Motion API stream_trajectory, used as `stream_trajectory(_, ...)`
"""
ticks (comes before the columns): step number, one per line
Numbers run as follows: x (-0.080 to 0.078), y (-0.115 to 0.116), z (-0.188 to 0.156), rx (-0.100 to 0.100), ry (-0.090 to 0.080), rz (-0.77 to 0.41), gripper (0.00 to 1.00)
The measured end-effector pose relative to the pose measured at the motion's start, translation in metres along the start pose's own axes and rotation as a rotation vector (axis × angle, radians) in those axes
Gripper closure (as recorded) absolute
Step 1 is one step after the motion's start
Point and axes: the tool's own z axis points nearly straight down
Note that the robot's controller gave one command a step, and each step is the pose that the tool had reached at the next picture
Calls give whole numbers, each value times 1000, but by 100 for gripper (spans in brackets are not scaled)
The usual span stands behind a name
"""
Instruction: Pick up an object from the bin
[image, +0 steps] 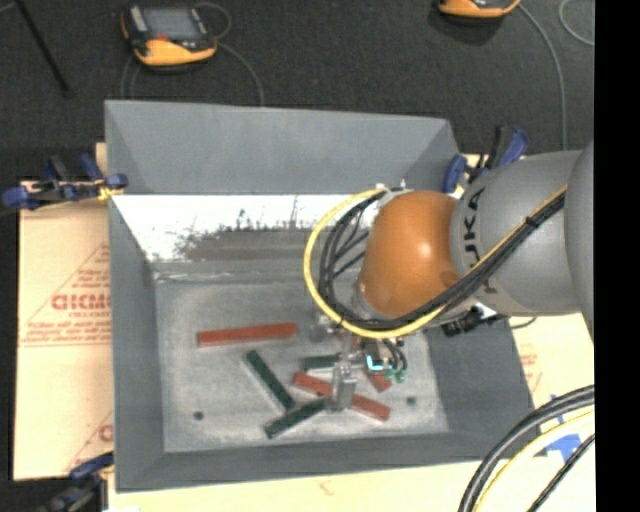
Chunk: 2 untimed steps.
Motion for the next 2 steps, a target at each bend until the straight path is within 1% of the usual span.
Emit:
stream_trajectory(1,-2,0,-4,0,-7,1,0)
stream_trajectory(2,29,-18,58,-1,-13,96,100)
